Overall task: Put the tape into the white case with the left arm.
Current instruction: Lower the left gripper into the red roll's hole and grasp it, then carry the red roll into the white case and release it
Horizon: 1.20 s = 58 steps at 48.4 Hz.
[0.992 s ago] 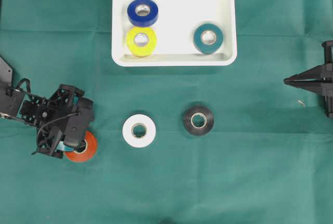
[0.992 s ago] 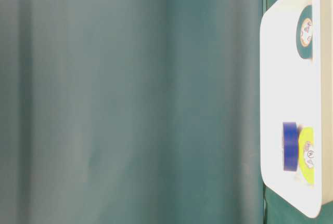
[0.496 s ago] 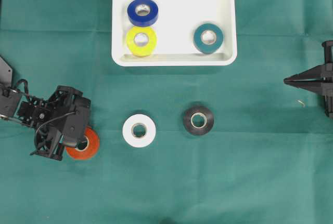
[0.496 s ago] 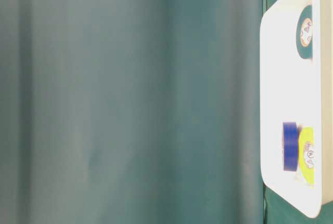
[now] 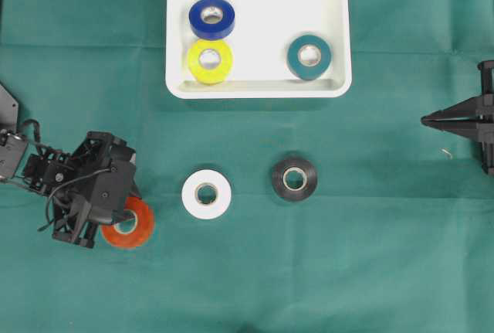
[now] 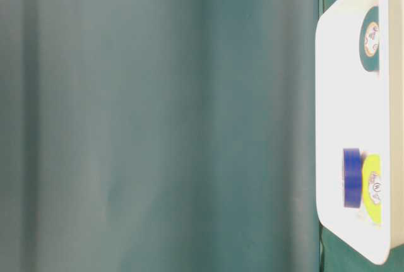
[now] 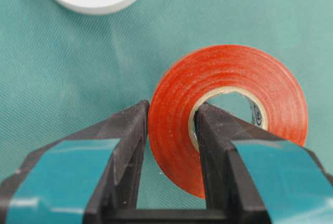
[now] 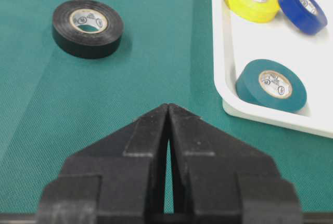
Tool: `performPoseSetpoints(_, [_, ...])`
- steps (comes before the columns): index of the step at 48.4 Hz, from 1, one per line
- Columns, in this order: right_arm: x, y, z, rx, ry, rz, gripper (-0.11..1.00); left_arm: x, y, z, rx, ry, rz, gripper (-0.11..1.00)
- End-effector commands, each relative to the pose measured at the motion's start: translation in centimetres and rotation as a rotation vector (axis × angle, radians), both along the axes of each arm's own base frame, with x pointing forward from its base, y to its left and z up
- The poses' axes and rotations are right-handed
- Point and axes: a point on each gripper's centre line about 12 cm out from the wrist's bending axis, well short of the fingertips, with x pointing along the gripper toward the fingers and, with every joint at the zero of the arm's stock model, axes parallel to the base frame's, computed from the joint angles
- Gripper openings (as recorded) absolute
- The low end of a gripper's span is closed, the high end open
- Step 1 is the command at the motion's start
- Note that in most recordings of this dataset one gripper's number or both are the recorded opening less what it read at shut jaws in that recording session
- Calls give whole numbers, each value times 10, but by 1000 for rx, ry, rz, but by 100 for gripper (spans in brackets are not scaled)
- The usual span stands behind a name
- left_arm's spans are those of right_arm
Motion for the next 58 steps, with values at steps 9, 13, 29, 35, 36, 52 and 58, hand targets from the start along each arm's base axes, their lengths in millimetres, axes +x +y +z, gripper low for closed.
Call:
performPoseSetpoints(9, [2, 0, 5, -1, -17, 2, -9, 1, -4, 35, -16, -37, -12, 26])
performPoseSetpoints(13, [2, 0, 5, -1, -17, 2, -9, 1, -3, 36, -16, -40, -11, 26])
performPoseSetpoints(29, [2, 0, 5, -1, -17, 2, -9, 19, 17, 34, -8, -51, 65, 26])
performPoseSetpoints(35, [2, 0, 5, -1, -17, 2, -9, 32, 33, 38, -10, -71, 126, 26])
performPoseSetpoints(36, [2, 0, 5, -1, -17, 2, -9, 34, 36, 38, -11, -72, 139, 26])
performPoseSetpoints(52, [2, 0, 5, -1, -17, 2, -9, 75, 88, 41, -1, -91, 309, 26])
performPoseSetpoints(58, [2, 0, 5, -1, -17, 2, -9, 89, 106, 43, 26, -103, 330, 26])
